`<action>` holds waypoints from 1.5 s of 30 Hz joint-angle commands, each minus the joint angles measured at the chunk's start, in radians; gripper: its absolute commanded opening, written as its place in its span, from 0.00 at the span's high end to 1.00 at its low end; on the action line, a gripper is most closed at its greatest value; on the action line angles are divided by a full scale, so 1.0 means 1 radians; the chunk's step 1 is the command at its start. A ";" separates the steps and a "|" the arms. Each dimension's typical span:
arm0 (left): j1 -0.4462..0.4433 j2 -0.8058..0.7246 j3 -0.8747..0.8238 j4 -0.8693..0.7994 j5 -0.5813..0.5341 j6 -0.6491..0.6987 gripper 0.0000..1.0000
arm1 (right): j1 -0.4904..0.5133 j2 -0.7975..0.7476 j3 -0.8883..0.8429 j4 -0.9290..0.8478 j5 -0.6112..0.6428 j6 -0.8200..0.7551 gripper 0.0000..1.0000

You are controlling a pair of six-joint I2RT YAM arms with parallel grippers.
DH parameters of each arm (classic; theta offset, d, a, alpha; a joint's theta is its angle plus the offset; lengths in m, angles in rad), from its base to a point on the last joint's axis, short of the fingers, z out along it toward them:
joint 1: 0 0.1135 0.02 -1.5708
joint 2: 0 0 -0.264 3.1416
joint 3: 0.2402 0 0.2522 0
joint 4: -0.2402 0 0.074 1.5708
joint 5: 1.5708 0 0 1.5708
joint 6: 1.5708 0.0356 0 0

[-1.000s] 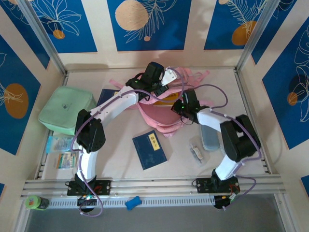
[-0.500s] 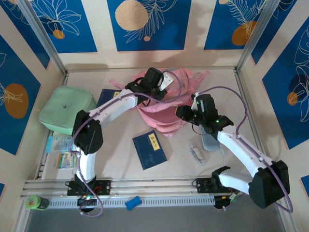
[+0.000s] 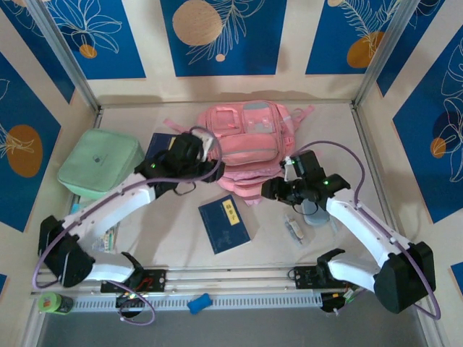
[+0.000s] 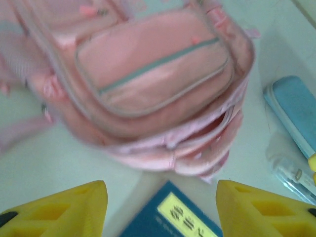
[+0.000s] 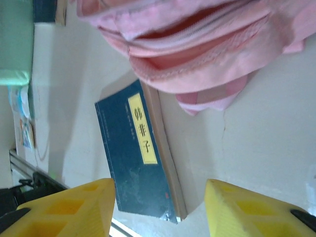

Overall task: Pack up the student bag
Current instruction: Close the student bag at the top-center of the table, then pick up the book from the center of the table.

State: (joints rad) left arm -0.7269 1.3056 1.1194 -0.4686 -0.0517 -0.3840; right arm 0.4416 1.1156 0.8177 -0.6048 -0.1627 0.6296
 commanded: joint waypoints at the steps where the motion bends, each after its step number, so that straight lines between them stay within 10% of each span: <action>1: -0.006 -0.088 -0.140 -0.046 0.013 -0.229 0.40 | 0.059 0.026 -0.024 -0.038 -0.028 0.018 0.48; 20: -0.008 -0.333 -0.584 0.048 0.128 -0.564 0.35 | 0.375 0.251 -0.023 0.025 0.088 0.193 0.48; 45: -0.014 -0.223 -0.701 0.235 0.136 -0.617 0.38 | 0.470 0.404 -0.047 0.317 0.044 0.414 0.46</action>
State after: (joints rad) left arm -0.7319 1.0733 0.4305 -0.2241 0.1032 -0.9909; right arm 0.9218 1.5101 0.7593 -0.3027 -0.1062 1.0157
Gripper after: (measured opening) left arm 0.618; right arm 0.536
